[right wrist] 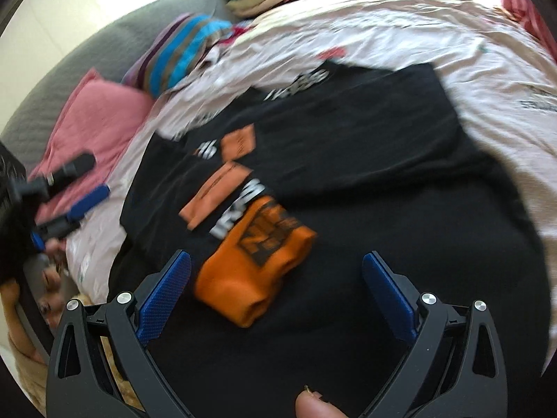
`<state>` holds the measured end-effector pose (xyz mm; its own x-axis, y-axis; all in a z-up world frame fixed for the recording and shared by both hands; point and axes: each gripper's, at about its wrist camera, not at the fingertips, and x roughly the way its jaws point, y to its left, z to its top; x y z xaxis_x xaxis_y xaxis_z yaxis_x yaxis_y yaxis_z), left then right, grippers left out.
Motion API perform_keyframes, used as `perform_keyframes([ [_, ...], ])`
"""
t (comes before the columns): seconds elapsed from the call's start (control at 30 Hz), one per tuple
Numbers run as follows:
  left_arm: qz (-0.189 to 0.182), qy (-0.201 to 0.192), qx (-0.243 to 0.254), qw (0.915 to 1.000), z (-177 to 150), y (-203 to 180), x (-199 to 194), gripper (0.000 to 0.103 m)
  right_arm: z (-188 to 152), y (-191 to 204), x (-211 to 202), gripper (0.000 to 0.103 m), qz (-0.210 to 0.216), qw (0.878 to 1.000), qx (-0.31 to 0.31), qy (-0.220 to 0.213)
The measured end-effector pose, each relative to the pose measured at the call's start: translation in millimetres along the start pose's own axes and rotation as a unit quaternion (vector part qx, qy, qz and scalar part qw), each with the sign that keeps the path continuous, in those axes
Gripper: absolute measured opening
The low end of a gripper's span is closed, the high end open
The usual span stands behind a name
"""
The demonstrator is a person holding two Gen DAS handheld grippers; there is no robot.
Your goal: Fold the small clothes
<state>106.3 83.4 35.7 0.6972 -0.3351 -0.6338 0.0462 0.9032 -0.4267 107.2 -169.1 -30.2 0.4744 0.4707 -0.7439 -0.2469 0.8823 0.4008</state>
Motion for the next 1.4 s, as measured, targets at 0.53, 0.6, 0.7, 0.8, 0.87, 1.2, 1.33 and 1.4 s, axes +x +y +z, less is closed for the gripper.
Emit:
perform_keyframes([
  [0.53,0.026,-0.041,-0.057,0.9972,10.9,52.6,-41.9,0.084,41.6,64.2,-7.4,0.008,-0.004,0.993,-0.11,-0.049],
  [0.6,0.026,-0.044,-0.061,0.9968,11.4,56.3,-43.9,0.084,52.6,78.8,-23.3,0.008,-0.003,0.986,-0.152,-0.076],
  [0.7,0.028,-0.044,-0.064,0.9965,11.4,60.1,-44.8,0.084,74.6,95.9,-48.7,0.008,-0.02,0.967,-0.217,-0.129],
  [0.8,0.029,-0.041,-0.063,0.9967,11.1,60.7,-43.8,0.084,90.6,97.1,-61.9,0.007,-0.076,0.947,-0.261,-0.171],
  [0.87,0.031,-0.039,-0.061,0.9969,11.2,60.4,-42.3,0.084,98.3,88.6,-63.1,0.007,-0.1,0.942,-0.266,-0.18],
  [1.2,0.039,-0.016,-0.044,0.9981,9.9,55.2,-24.1,0.084,100.4,7.6,-32.5,0.007,-0.156,0.96,-0.176,-0.15],
  [1.33,0.044,-0.007,-0.034,0.9985,10.4,49.6,-14.4,0.084,93.4,-11.3,-22.3,0.007,-0.157,0.967,-0.147,-0.139],
  [1.4,0.046,-0.003,-0.028,0.9985,11.4,46.1,-9.0,0.084,91.3,-16.9,-19.1,0.007,-0.156,0.969,-0.137,-0.134],
])
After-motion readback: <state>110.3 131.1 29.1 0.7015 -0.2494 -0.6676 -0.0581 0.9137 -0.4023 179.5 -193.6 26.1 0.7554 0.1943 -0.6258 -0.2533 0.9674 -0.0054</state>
